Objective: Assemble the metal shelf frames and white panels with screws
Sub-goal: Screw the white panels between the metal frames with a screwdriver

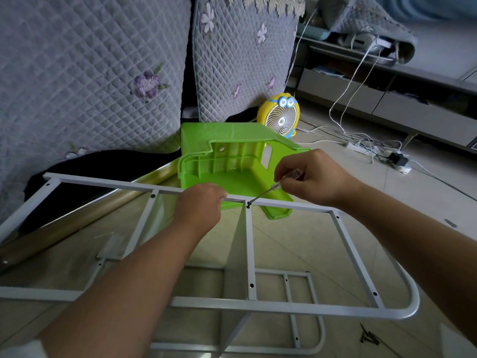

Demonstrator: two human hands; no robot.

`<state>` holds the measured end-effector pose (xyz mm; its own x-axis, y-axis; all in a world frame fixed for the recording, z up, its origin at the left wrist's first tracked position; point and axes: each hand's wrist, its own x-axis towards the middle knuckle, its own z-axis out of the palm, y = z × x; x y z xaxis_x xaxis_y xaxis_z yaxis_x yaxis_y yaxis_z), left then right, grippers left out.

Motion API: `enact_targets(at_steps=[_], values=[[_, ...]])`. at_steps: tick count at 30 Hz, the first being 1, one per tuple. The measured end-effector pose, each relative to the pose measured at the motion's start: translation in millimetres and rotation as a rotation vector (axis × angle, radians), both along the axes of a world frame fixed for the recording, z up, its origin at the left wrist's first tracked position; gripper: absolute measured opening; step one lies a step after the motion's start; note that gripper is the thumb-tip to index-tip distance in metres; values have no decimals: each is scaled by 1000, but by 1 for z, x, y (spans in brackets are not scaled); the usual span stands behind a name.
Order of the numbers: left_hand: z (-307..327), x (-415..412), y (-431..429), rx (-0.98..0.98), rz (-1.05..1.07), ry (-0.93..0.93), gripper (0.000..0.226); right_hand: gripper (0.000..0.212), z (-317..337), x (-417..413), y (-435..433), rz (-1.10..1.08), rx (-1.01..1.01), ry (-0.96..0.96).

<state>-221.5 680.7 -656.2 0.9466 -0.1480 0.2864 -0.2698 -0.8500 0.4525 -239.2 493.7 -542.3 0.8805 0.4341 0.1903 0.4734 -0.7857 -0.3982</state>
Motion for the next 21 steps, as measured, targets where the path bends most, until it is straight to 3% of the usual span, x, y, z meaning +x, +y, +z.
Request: enact_targets(at_steps=[4,8,11,18,21], values=[[1,0,0,33,9,22,28,36,7,2,3,24,-43,54],[1,1,-1,48,21,33,27,14,12,7,12,13,-100,96],[1,2,-1,45,23,36,28,12,15,11,24,22,-120,89],[0,1,-1,38,18,35,29,13,21,18,34,10,-195,164],[0,0,0,34,17,27,29,26,23,22,36,-25,-248,190]])
